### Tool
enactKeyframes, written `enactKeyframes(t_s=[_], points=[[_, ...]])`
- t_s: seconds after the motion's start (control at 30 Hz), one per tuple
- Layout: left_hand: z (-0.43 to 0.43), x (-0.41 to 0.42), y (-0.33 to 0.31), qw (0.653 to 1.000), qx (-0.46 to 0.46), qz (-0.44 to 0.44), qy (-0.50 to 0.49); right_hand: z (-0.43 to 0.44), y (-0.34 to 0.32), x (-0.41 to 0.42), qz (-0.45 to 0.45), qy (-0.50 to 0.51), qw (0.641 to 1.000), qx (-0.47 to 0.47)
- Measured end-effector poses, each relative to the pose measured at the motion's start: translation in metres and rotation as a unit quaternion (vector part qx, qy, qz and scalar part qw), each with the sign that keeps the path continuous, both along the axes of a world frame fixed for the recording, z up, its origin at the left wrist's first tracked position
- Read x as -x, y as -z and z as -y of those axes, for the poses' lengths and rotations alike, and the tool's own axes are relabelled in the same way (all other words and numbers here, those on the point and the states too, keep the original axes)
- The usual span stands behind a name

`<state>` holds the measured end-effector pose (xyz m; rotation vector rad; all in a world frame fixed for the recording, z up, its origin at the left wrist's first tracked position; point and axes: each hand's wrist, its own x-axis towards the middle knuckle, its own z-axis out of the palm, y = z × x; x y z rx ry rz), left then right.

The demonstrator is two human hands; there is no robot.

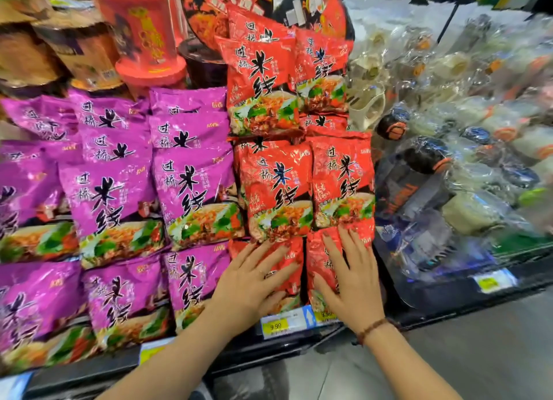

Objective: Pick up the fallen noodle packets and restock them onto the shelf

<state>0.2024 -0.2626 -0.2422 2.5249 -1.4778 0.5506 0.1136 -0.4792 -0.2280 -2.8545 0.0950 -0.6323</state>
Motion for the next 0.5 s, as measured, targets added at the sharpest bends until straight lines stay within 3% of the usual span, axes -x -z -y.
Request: enactKeyframes(t_s=[0.33,0.5], points=[[0.004,0.005,-0.018,0.995,-0.068,-0.039,-0.056,-0.004,0.002,-0.016,-0.058,0.05,0.995,0.059],[-0.026,0.027,-0.03,0.997,0.019,-0.076,-0.012,-0.016,-0.018,0.005,-0.004,0.056,0.997,0.053]])
